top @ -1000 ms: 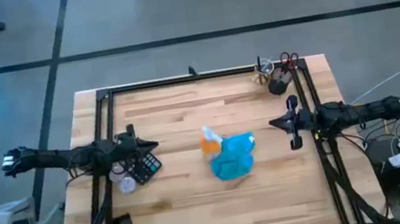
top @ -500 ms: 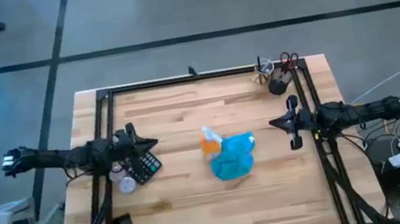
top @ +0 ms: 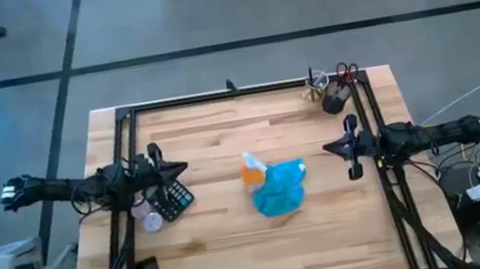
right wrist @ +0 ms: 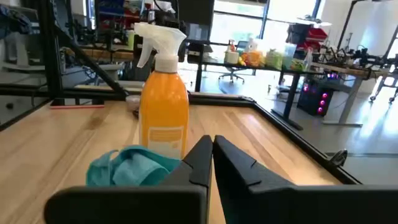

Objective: Apply microfiber cloth
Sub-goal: Move the yellow spray bottle to the middle right of the table

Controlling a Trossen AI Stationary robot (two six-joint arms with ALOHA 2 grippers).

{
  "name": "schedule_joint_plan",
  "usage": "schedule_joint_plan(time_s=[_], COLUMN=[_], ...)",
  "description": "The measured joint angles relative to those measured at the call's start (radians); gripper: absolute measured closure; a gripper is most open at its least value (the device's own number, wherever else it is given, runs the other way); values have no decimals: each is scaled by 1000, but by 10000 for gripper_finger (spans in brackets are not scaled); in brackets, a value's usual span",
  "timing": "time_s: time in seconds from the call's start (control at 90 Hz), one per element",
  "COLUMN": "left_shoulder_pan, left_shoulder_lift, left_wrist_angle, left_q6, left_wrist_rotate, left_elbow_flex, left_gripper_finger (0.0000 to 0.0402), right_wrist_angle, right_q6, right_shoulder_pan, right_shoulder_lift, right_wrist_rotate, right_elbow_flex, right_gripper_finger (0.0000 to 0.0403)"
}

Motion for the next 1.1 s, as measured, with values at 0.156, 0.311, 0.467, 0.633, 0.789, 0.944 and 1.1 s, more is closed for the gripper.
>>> schedule_joint_plan(time_s=[0.156, 0.311, 0.467, 0.633, 0.789, 0.944, 1.1], left_shoulder_pan=[0, 0, 0, 0, 0, 0, 0], left_shoulder_lift=[89, 175, 244, 306, 367, 418, 460], left_wrist_angle=[-67, -73, -67, -74, -114, -116, -101], left_q6=[-1, 0, 15, 15, 9, -17, -13], left_wrist_rotate=[-7, -7, -8, -8, -8, -6, 49], left_elbow_flex=[61, 86, 119, 164, 194, 209, 210], left_gripper_finger=[391, 391, 391, 391, 391, 391, 390], right_wrist_angle=[0, 0, 0, 0, 0, 0, 0], right_q6=[0, 0, 0, 0, 0, 0, 0], right_shoulder_pan=[0, 0, 0, 0, 0, 0, 0], right_shoulder_lift=[0, 0, 0, 0, 0, 0, 0], right_wrist_rotate=[0, 0, 0, 0, 0, 0, 0], right_elbow_flex=[0, 0, 0, 0, 0, 0, 0], right_gripper_finger=[403, 403, 403, 403, 403, 403, 403])
